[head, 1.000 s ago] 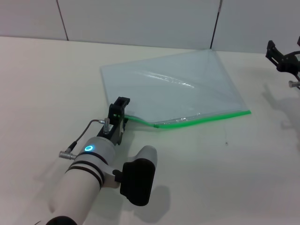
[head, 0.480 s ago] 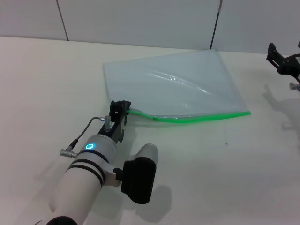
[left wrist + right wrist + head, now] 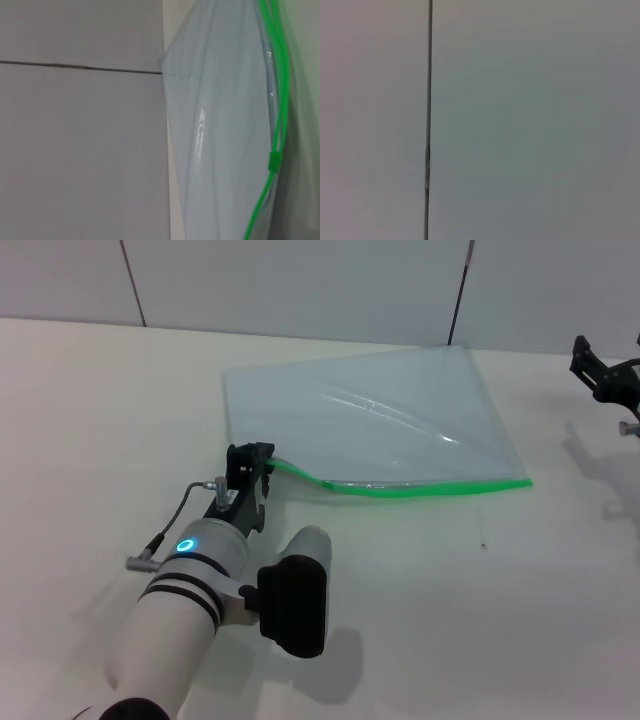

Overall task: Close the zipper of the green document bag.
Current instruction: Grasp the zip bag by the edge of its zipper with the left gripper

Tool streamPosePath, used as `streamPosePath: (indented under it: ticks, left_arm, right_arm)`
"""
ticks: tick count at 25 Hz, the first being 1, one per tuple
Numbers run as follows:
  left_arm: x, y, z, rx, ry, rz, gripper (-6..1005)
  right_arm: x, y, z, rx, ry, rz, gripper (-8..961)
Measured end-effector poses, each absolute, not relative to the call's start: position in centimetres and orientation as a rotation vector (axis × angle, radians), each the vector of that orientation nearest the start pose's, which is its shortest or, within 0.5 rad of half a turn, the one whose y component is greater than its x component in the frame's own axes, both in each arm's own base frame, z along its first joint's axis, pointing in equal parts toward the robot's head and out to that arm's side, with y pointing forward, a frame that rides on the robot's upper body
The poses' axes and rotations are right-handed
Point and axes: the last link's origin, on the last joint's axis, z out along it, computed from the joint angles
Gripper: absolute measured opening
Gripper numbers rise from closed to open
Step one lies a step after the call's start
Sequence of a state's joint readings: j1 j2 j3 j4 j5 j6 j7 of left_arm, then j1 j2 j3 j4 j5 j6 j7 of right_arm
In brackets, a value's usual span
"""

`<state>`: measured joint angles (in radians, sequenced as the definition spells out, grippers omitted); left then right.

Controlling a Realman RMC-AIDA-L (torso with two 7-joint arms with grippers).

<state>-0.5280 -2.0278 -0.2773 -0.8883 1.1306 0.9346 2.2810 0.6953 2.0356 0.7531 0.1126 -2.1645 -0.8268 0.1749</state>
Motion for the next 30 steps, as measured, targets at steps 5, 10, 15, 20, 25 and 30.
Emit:
streamPosePath:
  ticks: [5,10,15,20,25,30]
  left_arm:
    - [-23.31,31.58,-11.66,-1.825,0.639,0.593,152]
    - [-23.38,31.61,-11.62,-1.825,0.635,0.596,202]
    - [-23.61,31.67,-11.63,-1.83,0.627,0.599,286]
    - [-23.61,31.66,-11.64,-1.835,0.602,0.583,355]
    - [-23.74,31.54,-11.73,-1.846,0.589,0.578,376]
    - [-23.96,31.38,-12.03,-1.874,0.56,0.573,388]
  right_arm:
    - [29.45,41.27,-1.77,-1.733,0.603,0.55,862]
    - [29.37,41.27,-1.82,-1.736,0.602,0.552,863]
    - [29.35,41.29,-1.82,-1.735,0.603,0.554,863]
    - [29.38,41.29,-1.78,-1.731,0.605,0.555,863]
    - [29.37,41.29,-1.77,-1.728,0.609,0.558,863]
    - [29.34,41.28,-1.81,-1.729,0.608,0.559,863]
